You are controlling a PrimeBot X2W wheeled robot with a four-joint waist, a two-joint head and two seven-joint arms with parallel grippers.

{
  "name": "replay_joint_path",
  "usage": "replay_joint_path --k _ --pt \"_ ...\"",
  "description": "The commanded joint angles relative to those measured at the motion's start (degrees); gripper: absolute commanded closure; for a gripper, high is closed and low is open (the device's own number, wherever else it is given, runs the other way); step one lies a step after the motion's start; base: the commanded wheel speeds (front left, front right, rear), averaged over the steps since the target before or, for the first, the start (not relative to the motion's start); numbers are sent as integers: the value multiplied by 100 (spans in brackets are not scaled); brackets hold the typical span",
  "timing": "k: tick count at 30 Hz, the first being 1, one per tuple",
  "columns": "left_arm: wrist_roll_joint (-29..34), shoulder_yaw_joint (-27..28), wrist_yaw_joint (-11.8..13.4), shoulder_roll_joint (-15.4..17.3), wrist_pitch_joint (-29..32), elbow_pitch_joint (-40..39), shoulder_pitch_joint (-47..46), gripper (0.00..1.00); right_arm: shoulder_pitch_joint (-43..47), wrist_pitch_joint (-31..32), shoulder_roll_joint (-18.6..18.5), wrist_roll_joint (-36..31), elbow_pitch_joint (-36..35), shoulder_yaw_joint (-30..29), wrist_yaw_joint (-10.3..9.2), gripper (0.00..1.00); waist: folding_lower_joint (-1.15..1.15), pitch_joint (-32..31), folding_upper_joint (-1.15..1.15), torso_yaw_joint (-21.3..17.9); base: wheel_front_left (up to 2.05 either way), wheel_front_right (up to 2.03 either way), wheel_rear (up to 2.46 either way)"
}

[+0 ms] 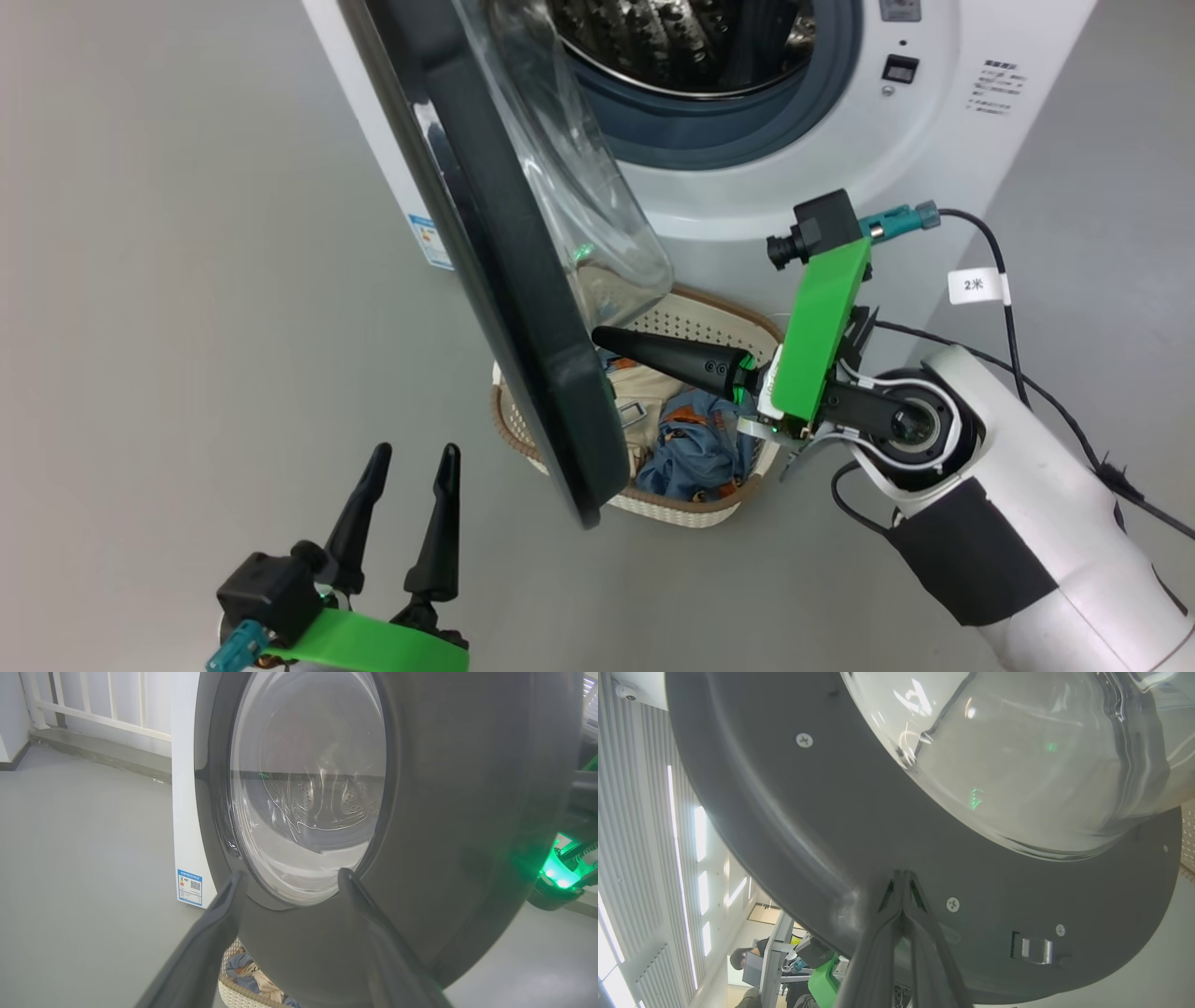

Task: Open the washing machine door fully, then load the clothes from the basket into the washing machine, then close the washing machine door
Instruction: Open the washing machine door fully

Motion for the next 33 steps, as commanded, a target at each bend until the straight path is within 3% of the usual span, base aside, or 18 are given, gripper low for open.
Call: replay_joint_path --k 1,2,3,4,18,33 --pt "53 214 3 106 -37 -80 -82 0 112 -102 117 -144 -159 -32 34 62 0 -59 0 -79 0 0 0" --pt "53 224 3 119 -37 -70 -93 0 138 -151 101 -164 -165 -39 34 53 0 -82 0 -109 0 0 0" --pt "50 236 3 132 -37 -59 -101 0 169 -203 81 -190 -171 -40 34 23 0 -106 0 -139 0 0 0" --pt "48 252 3 147 -37 -47 -105 0 208 -258 64 -208 -181 -39 34 0 0 -135 0 -173 0 0 0" --pt "-6 677 3 463 -37 -66 173 0 871 -1282 -288 -507 -189 280 34 0 0 -471 0 -854 0 0 0" --pt "48 998 3 573 -37 -201 681 0 1634 -2754 -1135 -776 -211 901 34 0 0 -749 0 -1468 0 0 0"
